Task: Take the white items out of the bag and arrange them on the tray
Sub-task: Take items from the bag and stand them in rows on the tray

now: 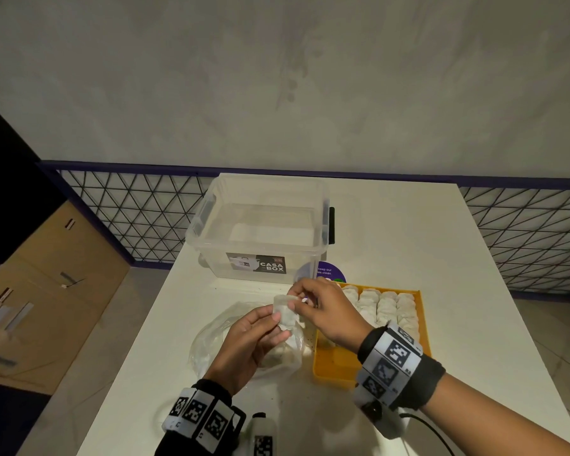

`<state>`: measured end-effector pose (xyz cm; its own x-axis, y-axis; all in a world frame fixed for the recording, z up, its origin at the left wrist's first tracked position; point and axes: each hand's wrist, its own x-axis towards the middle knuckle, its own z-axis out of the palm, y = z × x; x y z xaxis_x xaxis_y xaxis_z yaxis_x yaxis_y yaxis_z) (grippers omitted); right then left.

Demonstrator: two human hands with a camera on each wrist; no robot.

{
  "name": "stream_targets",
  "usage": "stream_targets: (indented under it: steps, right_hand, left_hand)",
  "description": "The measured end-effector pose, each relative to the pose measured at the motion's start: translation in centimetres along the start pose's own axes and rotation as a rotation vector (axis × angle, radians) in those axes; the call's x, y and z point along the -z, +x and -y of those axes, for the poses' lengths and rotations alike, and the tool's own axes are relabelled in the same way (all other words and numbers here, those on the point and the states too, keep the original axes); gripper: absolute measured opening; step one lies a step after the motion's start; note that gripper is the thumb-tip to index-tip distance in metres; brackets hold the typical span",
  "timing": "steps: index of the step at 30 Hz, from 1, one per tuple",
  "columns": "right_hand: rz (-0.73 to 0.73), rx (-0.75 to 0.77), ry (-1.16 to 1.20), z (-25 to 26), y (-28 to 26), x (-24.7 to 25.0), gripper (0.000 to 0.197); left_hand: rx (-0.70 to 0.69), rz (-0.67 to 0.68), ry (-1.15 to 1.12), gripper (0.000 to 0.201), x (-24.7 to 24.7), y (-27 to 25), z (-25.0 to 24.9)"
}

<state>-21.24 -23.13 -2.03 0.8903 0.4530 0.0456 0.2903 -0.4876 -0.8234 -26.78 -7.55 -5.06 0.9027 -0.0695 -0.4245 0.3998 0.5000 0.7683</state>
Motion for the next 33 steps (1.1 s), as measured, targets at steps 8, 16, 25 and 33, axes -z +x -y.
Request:
stream_targets:
  steps: [8,16,25,33]
  right_hand:
    - [0.171,0.263,-0.334,-0.3,-1.0,-0.5,0.026]
    - [0.099,0.228,-0.219,-1.0,-0.6,-1.6,0.011]
    - [0.073,-0.056,0.264,0.9,0.1,-2.4,0.016]
    - [0.075,-0.085,0.298,0.8,-0.1,-2.3,0.005]
  left_hand:
    - [0.049,-0.064,-0.006,0.029,0.7,0.5,0.3]
    - [0.013,-0.128,0.012,0.021,1.3,0.5,0.2]
    - [-0.083,-0.033,0.152,0.038,2.8,-1.1,0.4]
    - [-0.141,-0.094,0.191,0.029,3.1,-0.2,0.4]
